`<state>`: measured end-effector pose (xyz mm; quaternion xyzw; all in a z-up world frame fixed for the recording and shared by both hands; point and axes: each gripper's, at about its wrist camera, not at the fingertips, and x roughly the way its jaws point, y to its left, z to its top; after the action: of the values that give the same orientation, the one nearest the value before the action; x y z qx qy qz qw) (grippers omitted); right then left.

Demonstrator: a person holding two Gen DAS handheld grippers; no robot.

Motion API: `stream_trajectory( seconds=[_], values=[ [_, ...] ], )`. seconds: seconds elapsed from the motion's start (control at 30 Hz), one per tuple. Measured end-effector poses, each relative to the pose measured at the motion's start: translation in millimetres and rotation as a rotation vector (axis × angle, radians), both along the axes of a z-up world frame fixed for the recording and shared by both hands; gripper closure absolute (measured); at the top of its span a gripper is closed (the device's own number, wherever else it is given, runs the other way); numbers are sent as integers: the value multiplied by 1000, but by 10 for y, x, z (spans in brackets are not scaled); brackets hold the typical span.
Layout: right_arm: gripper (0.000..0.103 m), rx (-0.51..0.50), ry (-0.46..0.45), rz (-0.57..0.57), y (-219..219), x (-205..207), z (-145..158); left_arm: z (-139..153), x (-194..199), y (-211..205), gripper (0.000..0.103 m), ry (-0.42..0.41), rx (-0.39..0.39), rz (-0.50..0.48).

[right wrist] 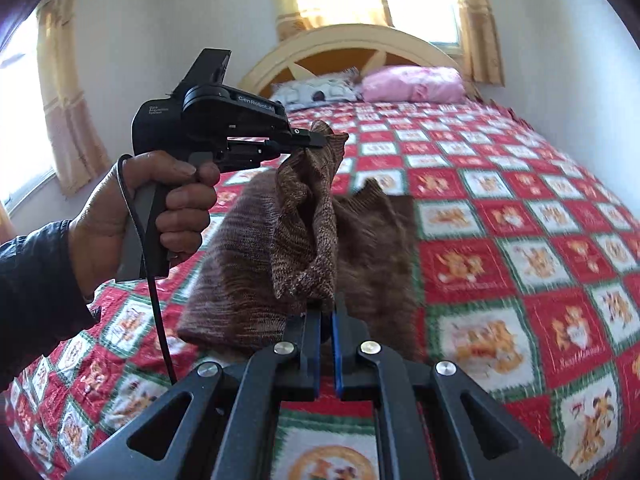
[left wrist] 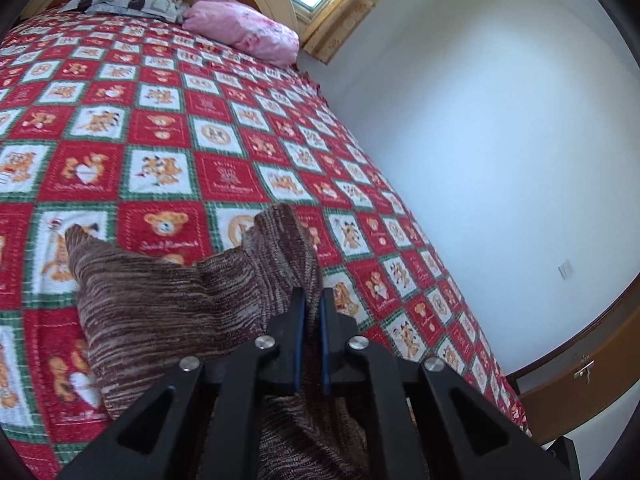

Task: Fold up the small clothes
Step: 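Lift the gripped edge with the left gripper and fold it over the sweater, then lay the folded edge down and open the left gripper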

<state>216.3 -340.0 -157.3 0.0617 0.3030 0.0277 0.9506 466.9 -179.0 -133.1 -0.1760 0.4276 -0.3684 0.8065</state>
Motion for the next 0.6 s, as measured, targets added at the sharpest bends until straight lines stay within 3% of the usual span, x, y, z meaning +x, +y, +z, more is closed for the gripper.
stream_trajectory(
  seconds=[0.33,0.43,0.5,0.6],
  values=[
    [100,99,104,-35,-320,1,-304,-86,-87,-497,92,-55,170,-19],
    [99,129,120,-29,-364,-3,-368,-37,-147,-465,72,-79,183,-1],
    [99,170,127,-27,-417,0,-403,5,-247,-369,46,-122,203,26],
    [99,201,131,-20,-462,1,-437,-18,-385,-158,40,-167,236,62]
  ],
)
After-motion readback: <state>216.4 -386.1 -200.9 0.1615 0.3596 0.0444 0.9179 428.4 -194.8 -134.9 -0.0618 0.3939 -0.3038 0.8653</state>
